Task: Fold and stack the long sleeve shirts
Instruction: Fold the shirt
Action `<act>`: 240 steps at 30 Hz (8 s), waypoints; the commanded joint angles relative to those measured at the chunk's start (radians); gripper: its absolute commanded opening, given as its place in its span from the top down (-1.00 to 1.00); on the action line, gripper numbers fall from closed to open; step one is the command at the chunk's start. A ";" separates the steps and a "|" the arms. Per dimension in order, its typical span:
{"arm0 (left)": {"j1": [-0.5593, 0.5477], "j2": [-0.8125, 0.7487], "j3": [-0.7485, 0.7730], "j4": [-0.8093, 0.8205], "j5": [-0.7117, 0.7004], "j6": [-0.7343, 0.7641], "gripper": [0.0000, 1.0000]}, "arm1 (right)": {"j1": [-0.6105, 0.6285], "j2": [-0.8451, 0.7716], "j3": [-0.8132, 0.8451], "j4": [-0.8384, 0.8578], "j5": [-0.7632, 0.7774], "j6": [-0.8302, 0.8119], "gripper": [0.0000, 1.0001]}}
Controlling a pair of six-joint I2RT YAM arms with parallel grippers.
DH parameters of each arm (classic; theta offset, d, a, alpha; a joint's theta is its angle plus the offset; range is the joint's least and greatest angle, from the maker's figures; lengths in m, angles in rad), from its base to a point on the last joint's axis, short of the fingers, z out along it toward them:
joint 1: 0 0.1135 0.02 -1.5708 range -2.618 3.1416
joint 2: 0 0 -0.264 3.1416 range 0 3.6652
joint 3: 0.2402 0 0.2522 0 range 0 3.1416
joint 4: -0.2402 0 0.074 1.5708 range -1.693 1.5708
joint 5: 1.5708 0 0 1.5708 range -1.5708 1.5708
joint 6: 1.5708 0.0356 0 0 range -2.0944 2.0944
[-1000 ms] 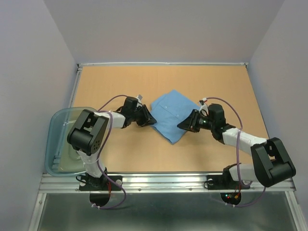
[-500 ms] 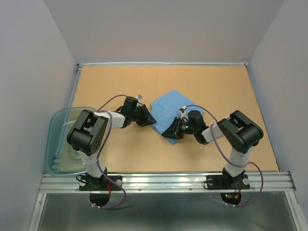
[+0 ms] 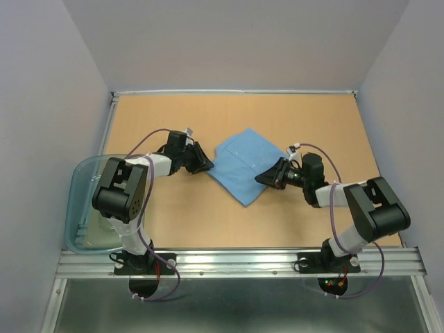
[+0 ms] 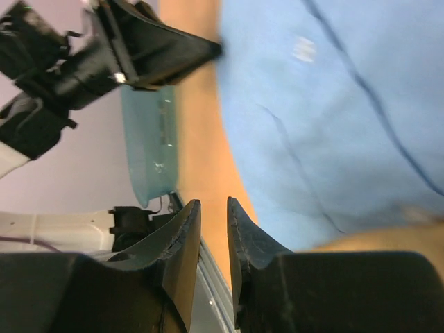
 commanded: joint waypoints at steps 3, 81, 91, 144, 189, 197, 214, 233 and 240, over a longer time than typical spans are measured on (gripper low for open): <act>-0.078 -0.233 0.087 -0.138 -0.069 0.080 0.15 | 0.001 -0.060 0.174 -0.049 -0.051 -0.027 0.41; -0.784 -0.108 0.259 -0.443 -0.793 0.687 -0.31 | -0.111 -0.460 -0.098 -0.464 0.413 0.050 -0.71; -0.849 0.022 0.269 -0.499 -0.904 0.698 -0.31 | -0.109 -0.582 -0.119 -0.520 0.505 0.045 -0.71; -0.370 0.130 0.527 -0.595 -0.577 0.252 -0.16 | -0.112 -0.042 0.502 -0.879 0.540 -0.558 -0.07; -0.410 -0.172 0.486 -0.554 -0.732 0.533 -0.16 | 0.116 -0.369 0.154 -0.657 0.618 0.070 -0.97; -0.552 -0.119 0.437 -0.499 -0.723 0.533 -0.16 | 0.084 -0.189 0.189 -0.555 0.644 0.128 -0.89; -0.606 0.029 0.314 -0.413 -0.569 0.516 -0.15 | 0.078 0.093 0.192 -0.395 0.687 0.272 -0.84; -0.626 -0.036 0.217 -0.408 -0.565 0.516 -0.14 | 0.078 0.116 0.261 -0.437 0.704 0.139 0.98; -0.712 -0.149 0.228 -0.370 -0.738 0.569 -0.16 | 0.078 0.029 0.324 -0.500 0.686 0.094 0.99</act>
